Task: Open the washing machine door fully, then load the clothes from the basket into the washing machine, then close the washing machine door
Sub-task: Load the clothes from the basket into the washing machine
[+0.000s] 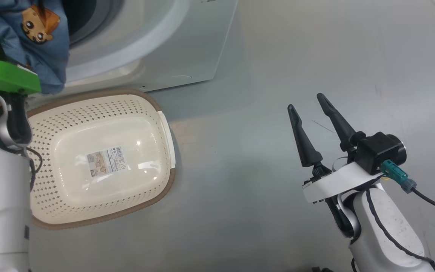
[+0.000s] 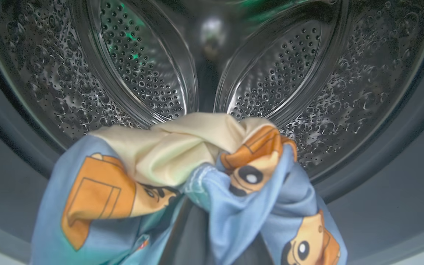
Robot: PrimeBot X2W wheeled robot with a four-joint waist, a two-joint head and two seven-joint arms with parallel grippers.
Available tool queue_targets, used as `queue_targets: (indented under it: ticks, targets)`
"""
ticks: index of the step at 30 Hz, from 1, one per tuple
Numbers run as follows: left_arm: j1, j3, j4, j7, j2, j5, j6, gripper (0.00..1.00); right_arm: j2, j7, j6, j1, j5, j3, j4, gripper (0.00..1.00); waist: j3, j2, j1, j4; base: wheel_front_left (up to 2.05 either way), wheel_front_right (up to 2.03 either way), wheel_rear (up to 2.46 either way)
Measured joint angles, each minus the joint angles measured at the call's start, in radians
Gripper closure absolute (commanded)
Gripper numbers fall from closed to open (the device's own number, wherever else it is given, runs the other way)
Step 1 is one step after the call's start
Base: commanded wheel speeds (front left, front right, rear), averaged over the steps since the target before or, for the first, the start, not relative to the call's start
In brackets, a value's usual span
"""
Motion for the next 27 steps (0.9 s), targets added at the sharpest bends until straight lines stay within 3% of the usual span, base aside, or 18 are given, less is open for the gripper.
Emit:
queue_targets:
  ticks: [13,18,27]
  targets:
    - [-0.189,0.049,0.134,0.157,0.099,0.003,0.052,1.00,0.003,0.000,0.000,0.006,0.047,0.067,0.009,0.00,-0.003,0.0000,0.0000,-0.109,0.00,0.00,0.00]
    - [-0.259,0.065,0.169,0.192,0.166,0.005,0.069,1.00,0.005,0.000,0.000,0.022,0.061,0.082,0.007,0.00,0.011,0.0000,0.0000,-0.153,0.00,0.00,0.00]
    - [-0.378,0.063,0.221,0.258,0.182,0.004,0.068,1.00,0.010,0.000,0.000,0.044,0.061,0.086,0.006,0.00,0.065,0.0000,0.0000,-0.201,0.00,0.00,0.00]
